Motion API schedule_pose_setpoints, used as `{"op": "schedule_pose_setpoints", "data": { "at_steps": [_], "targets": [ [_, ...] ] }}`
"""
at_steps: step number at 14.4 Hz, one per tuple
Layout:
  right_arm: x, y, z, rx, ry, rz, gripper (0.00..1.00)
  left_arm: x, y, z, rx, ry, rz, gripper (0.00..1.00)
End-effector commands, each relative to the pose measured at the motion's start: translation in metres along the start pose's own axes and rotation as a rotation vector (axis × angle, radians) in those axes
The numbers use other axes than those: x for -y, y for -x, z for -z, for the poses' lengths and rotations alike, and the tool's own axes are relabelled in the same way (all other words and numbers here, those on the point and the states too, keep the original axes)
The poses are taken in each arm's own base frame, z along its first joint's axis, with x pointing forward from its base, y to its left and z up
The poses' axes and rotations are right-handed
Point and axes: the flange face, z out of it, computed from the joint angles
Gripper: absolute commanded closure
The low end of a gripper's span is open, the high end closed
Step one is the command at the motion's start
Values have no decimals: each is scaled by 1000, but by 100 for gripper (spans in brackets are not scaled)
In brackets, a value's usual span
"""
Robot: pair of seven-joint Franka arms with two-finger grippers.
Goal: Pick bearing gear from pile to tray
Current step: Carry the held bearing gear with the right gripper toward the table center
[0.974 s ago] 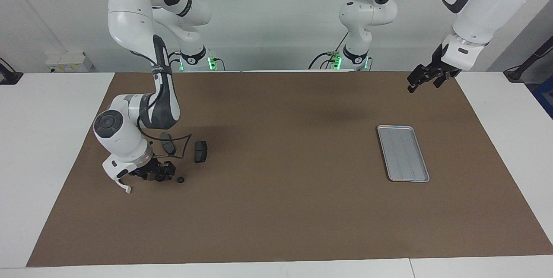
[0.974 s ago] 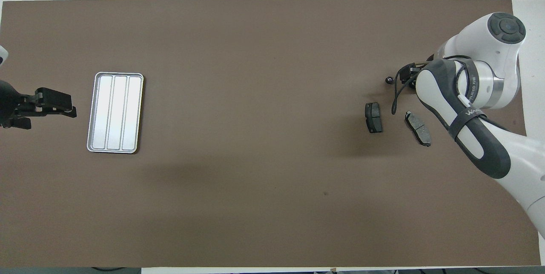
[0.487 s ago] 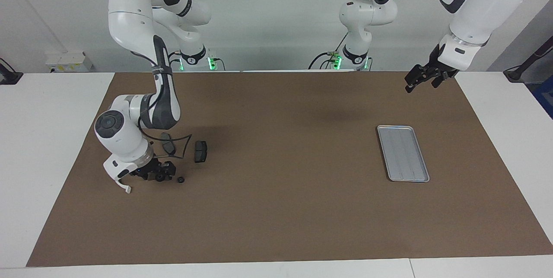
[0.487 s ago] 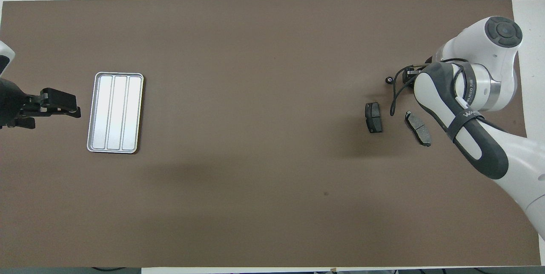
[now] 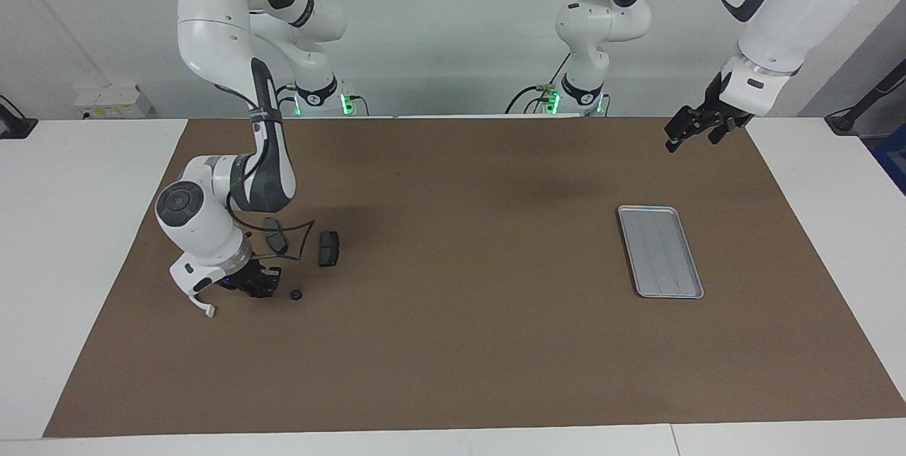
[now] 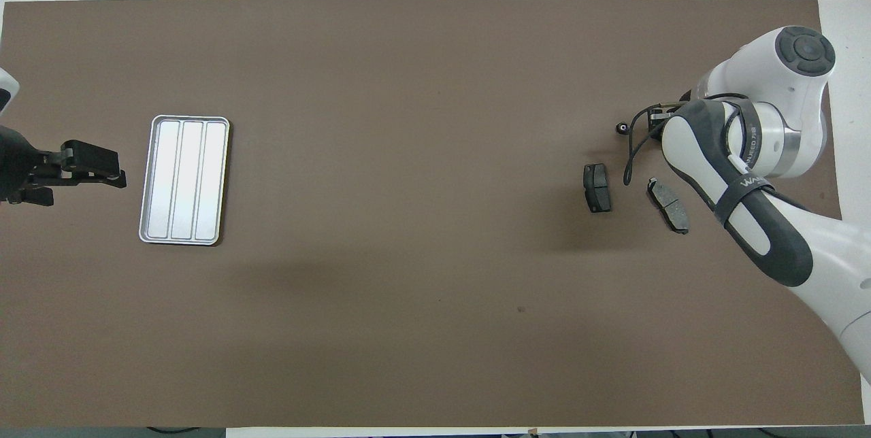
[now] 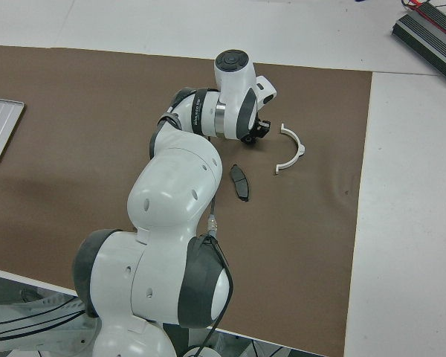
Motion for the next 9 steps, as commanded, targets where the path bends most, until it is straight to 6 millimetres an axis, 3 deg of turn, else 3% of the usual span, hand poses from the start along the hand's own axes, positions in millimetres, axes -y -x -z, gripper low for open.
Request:
{"op": "schedule_pose_setpoints", "data": {
  "at_steps": [1,6,9],
  "targets": [
    [-1,2,12,-21,-17,10,96,4,8,-2,-14,-6,12,0],
    [7,0,76,-45,-17,12,96,4,8,-1,-16,-5,12,0],
    [40,8,120,-46,-18,5,95,4,8,-1,-16,-5,15,0]
  ]
}}
